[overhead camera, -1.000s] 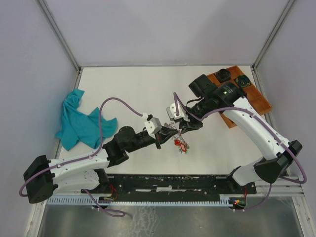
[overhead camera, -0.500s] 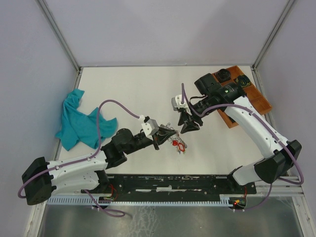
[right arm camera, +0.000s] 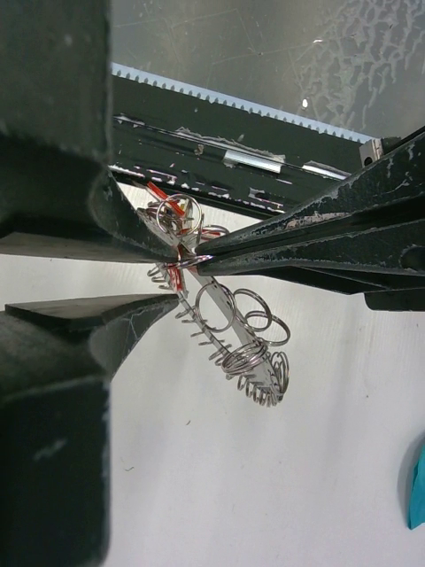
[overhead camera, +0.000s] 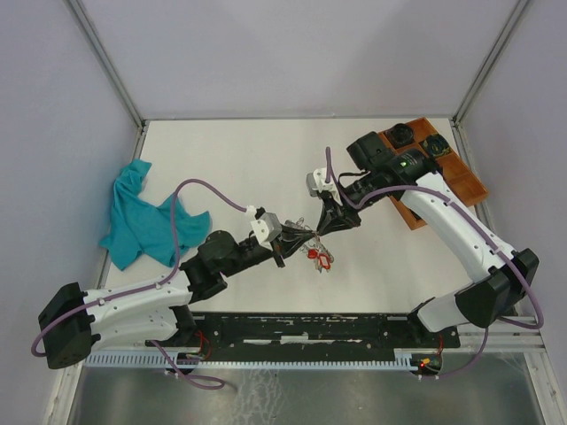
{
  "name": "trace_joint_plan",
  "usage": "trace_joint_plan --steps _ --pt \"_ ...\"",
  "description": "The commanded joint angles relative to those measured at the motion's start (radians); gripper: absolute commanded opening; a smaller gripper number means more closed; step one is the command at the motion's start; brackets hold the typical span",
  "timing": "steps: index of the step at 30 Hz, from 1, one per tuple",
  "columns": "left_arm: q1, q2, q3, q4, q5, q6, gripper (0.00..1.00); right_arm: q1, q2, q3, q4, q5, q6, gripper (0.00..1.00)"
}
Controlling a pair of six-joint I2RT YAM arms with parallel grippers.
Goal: Remove the keys from the keyring
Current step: Remove the key from the keyring.
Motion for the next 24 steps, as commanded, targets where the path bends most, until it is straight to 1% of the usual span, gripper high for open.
trace_joint_plan --steps 1,4,5,16,24 --pt "0.003 -0.033 0.007 0.107 -0.020 0.021 0.03 -0.001 0.012 0.033 -0.036 -0.035 -0.046 0.15" --pt "0.003 -0.034 0.007 0.108 -0.027 0.023 0.03 -0.002 0.013 0.037 -0.056 -0.038 -0.069 0.03" --pt "0.003 -0.035 0.005 0.110 -0.028 0.023 0.03 -0.003 0.014 0.039 -0.062 -0.037 -0.074 0.01" --pt "0.003 -0.019 -0.007 0.153 -0.042 0.021 0.03 0.000 0.032 0.013 -0.029 -0.044 -0.039 0.01" --pt "0.003 -0.016 -0.019 0.172 -0.053 0.021 0.03 0.001 0.079 0.002 -0.062 -0.071 -0.058 0.01"
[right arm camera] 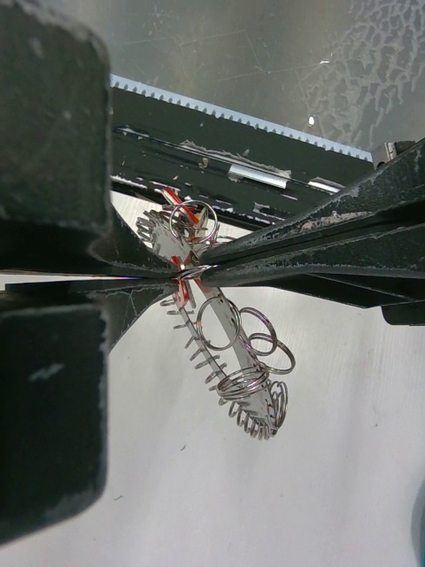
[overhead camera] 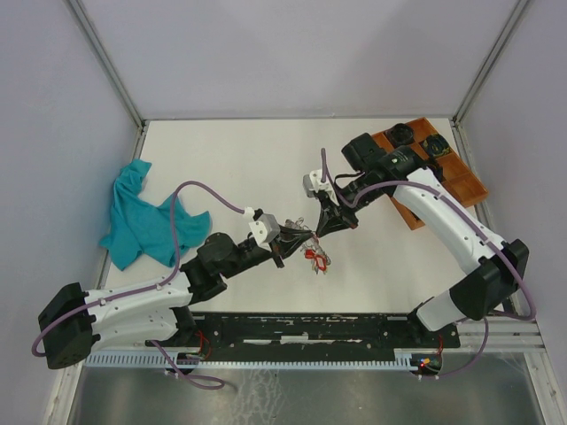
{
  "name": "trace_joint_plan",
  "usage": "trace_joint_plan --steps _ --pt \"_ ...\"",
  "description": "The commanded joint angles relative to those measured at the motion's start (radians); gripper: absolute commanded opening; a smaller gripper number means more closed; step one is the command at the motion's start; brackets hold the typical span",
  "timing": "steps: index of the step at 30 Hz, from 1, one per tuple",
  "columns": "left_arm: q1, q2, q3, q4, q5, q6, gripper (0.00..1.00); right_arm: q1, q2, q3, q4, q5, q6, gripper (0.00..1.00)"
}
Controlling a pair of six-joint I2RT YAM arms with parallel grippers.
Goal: Remove the keys from the keyring
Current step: Remove the key from the keyring, then place the keyring at the center of the board.
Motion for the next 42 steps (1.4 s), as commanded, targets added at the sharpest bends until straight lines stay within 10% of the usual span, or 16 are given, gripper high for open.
trace_joint_plan --steps 1,28,37,42 --pt "0.003 -0.015 0.004 0.137 -0.028 0.021 0.03 0.001 0.030 -0.001 -0.027 -0.045 -0.019 0.01" --pt "0.022 -0.001 -0.026 0.116 -0.075 0.012 0.03 -0.022 -0.058 -0.053 0.107 0.214 0.057 0.01" --pt "0.188 0.033 -0.033 0.077 -0.117 -0.126 0.03 -0.180 0.063 -0.166 0.476 0.350 0.586 0.01" --pt "0.279 0.056 0.025 -0.023 -0.171 -0.192 0.03 -0.214 0.117 -0.223 0.744 0.788 0.928 0.01"
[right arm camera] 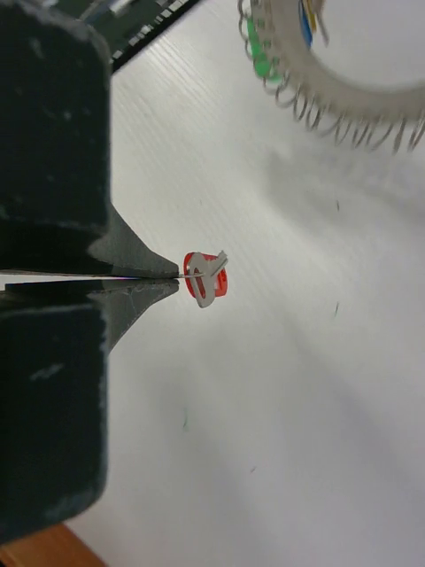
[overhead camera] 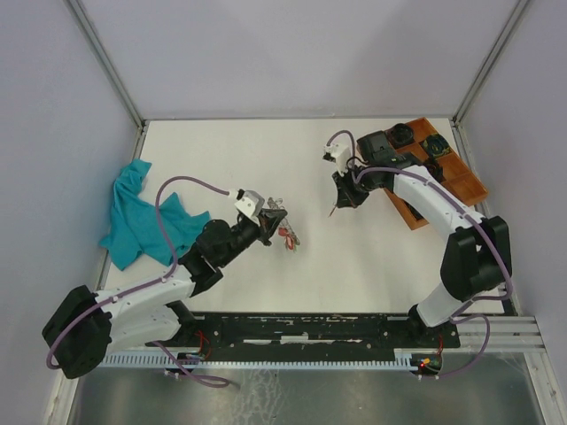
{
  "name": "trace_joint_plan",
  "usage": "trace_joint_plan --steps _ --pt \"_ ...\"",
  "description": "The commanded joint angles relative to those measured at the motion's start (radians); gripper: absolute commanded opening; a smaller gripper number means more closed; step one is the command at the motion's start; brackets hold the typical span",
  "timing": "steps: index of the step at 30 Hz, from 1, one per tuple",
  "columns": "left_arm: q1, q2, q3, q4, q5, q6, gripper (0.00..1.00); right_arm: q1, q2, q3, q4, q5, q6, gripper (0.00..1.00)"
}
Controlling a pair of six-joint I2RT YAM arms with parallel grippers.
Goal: Remove the keys from the keyring
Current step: Place the keyring at the center of the board, then place the key at the center of the board.
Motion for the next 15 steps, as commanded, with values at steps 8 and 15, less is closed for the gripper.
trace_joint_plan --steps 8,15 --pt "0.291 0.118 0.188 -0.121 0.017 -0.276 0.03 -0.035 0.234 0.147 0.297 0.446 0.382 0.01" --pt "0.450 0.248 0.274 -0.102 0.104 -0.384 0.03 -0.060 0.426 0.337 0.308 0.497 0.387 0.01"
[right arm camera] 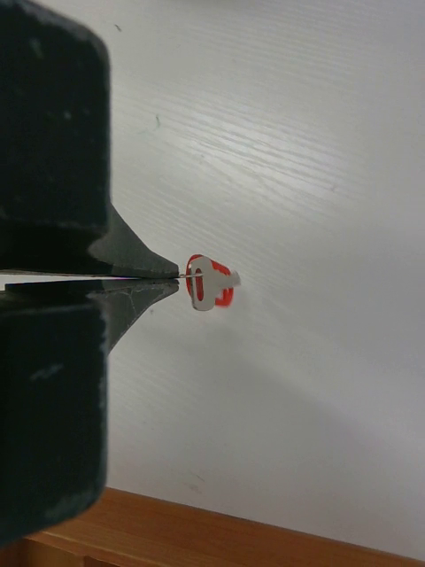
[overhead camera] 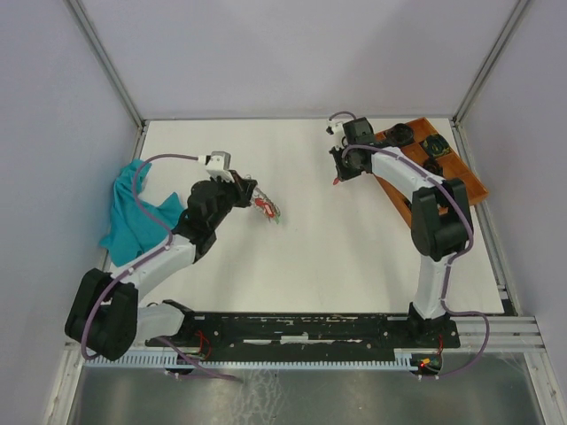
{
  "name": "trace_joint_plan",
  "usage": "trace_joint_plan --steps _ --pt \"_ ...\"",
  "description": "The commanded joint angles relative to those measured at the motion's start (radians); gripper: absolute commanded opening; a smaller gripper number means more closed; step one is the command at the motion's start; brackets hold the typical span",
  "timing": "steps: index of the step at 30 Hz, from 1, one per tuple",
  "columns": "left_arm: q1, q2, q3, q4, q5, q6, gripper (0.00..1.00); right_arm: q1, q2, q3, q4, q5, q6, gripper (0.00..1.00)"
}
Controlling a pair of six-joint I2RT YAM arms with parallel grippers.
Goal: Remove the keys from the keyring
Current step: Place the key at the center of the board.
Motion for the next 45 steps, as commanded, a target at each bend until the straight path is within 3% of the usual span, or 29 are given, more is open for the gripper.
trace_joint_plan --steps 1,4,9,12,19,23,27,32,34,39,42,45 --pt "0.077 0.061 0.100 0.060 0.077 -0.135 0.03 -0.024 0.066 0.134 0.047 0.055 0.040 0.01" --pt "0.117 0.107 0.123 0.066 0.097 -0.161 0.03 -0.032 0.101 0.180 0.052 0.042 0.044 0.06" --pt "0.158 0.185 0.159 0.084 0.102 -0.187 0.03 -0.052 0.070 0.154 0.101 -0.009 0.016 0.41" --pt "0.179 0.229 0.182 0.096 0.097 -0.213 0.03 -0.072 -0.006 0.133 0.098 -0.104 -0.036 0.52" --pt "0.234 0.311 0.228 0.095 0.077 -0.301 0.03 -0.114 -0.280 0.039 -0.029 -0.529 -0.212 0.59" --pt "0.246 0.370 0.308 -0.080 -0.038 -0.361 0.03 -0.116 -0.411 -0.035 -0.064 -0.691 -0.205 0.61" --pt "0.248 0.429 0.387 -0.261 -0.176 -0.390 0.04 -0.115 -0.499 -0.101 -0.089 -0.762 -0.182 0.62" --pt "0.262 0.467 0.434 -0.278 -0.240 -0.382 0.05 -0.115 -0.582 -0.193 -0.089 -0.774 -0.204 0.64" --pt "0.272 0.480 0.462 -0.290 -0.239 -0.377 0.13 -0.115 -0.605 -0.216 -0.113 -0.762 -0.233 0.65" --pt "0.287 0.415 0.479 -0.246 -0.202 -0.303 0.54 -0.119 -0.686 -0.263 -0.131 -0.721 -0.293 0.70" --pt "0.289 0.309 0.458 -0.228 -0.187 -0.244 0.66 -0.124 -0.744 -0.282 -0.128 -0.685 -0.320 0.74" --pt "0.287 0.152 0.391 -0.190 -0.086 -0.192 0.75 -0.136 -0.818 -0.306 -0.109 -0.607 -0.344 0.83"
